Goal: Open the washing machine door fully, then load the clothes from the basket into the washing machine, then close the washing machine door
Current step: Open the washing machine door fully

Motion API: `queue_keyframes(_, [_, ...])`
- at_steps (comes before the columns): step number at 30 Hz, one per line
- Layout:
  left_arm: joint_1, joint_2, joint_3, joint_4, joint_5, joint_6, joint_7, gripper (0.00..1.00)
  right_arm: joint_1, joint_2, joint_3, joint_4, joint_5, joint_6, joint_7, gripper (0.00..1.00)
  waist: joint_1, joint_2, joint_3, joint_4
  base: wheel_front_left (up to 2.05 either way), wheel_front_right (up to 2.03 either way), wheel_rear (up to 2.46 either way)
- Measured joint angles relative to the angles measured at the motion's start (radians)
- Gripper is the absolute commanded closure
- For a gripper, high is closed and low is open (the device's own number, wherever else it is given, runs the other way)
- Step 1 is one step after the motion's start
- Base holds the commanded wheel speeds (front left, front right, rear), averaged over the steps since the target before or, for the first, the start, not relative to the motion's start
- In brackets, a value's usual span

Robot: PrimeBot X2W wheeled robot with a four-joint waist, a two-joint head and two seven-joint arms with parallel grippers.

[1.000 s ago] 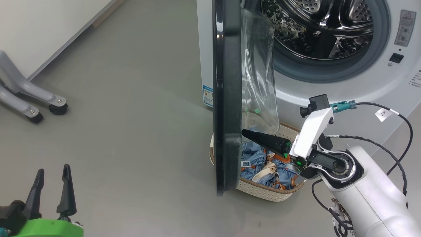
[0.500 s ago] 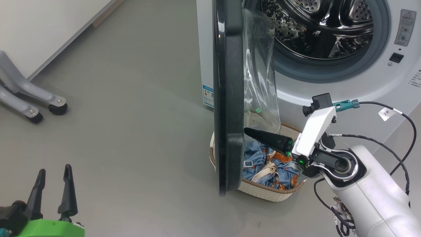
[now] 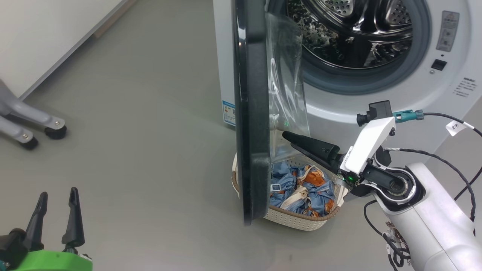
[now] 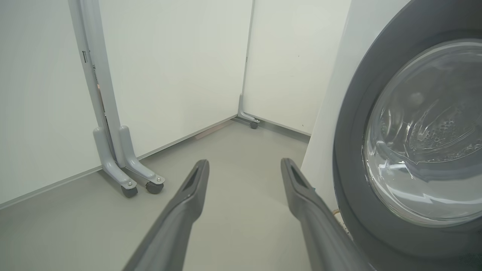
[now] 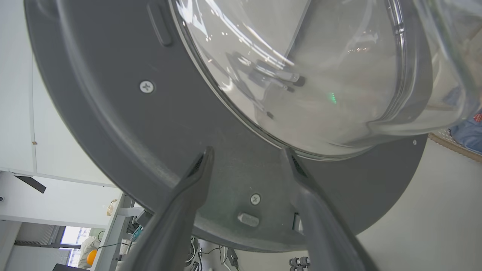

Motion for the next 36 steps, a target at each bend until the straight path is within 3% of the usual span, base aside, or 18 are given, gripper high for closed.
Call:
queue_keyframes(17, [0.014,0.000,0.011,-0.003,-0.001,0.000,0.000,0.00,0.004,-0.009,0.009,-0.082,-0.060,0.000,-0.091,0.00,0.0000,0.0000,-0.023,-0.150,0.00,0.00,0.00])
queue_keyframes(36, [0.023,-0.019,0.012,-0.031,-0.001,0.000,0.000,0.00,0.040,-0.122,0.012,-0.163,-0.378,0.000,-0.391,0.00,0.0000,0.0000,-0.025,-0.311,0.00,0.00,0.00])
